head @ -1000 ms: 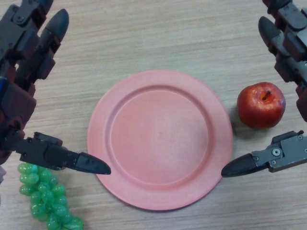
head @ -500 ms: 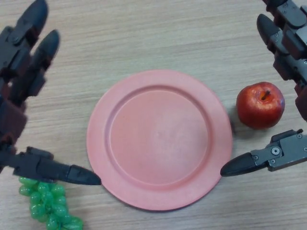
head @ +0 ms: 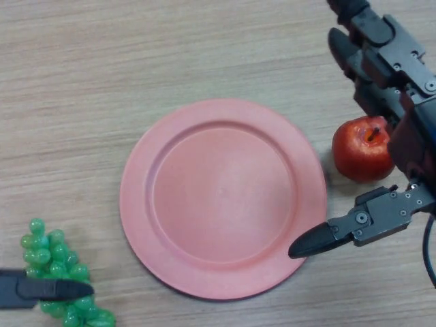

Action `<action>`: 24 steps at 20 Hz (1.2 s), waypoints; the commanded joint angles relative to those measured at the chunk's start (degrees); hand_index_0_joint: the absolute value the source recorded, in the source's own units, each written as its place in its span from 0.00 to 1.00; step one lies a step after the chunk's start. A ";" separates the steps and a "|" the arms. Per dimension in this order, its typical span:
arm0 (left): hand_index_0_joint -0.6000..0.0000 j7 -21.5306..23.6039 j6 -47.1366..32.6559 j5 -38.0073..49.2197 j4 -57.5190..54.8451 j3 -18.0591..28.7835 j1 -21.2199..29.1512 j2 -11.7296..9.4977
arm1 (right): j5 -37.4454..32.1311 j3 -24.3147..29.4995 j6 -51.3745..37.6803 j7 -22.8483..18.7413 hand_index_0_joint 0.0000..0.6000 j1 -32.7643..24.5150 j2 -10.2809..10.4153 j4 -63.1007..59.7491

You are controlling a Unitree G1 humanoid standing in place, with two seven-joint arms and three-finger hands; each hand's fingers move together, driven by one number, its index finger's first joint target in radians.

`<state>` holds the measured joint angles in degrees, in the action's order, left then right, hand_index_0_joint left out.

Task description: Pick up the green grapes and place it on the plate

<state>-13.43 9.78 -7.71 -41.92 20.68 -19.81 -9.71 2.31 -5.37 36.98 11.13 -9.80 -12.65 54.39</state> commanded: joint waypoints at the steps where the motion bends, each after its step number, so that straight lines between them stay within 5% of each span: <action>1: 1.00 4.59 -7.47 -4.31 0.16 0.90 -2.89 -1.18 | 1.49 0.21 -5.47 0.09 0.00 -2.20 0.18 2.61; 6: 1.00 8.81 -11.71 -9.82 10.48 -0.85 -7.46 -1.17 | 1.37 -0.27 -4.28 0.83 0.00 -2.58 0.58 2.92; 17: 1.00 16.40 -14.64 -14.99 22.80 -3.62 -1.53 -1.17 | -0.07 0.44 -4.20 0.20 0.00 -1.05 0.34 4.66; 19: 0.67 16.32 -14.32 -13.13 23.15 -3.76 -1.08 -1.17 | -0.02 0.51 -4.27 0.16 0.00 -0.83 0.24 4.82; 22: 0.02 12.58 -14.73 -4.77 22.42 -4.58 -1.37 -1.17 | -0.21 1.19 -4.25 0.31 0.00 -0.36 -0.04 5.46; 24: 0.00 9.71 -14.50 -5.00 22.42 -5.08 -1.64 -1.17 | -0.56 1.74 -4.19 0.36 0.00 -0.25 -0.25 5.58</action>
<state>-2.49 -0.17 -12.95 -17.12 14.22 -20.41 -9.03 3.04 -5.63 38.37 12.08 -9.03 -12.27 56.66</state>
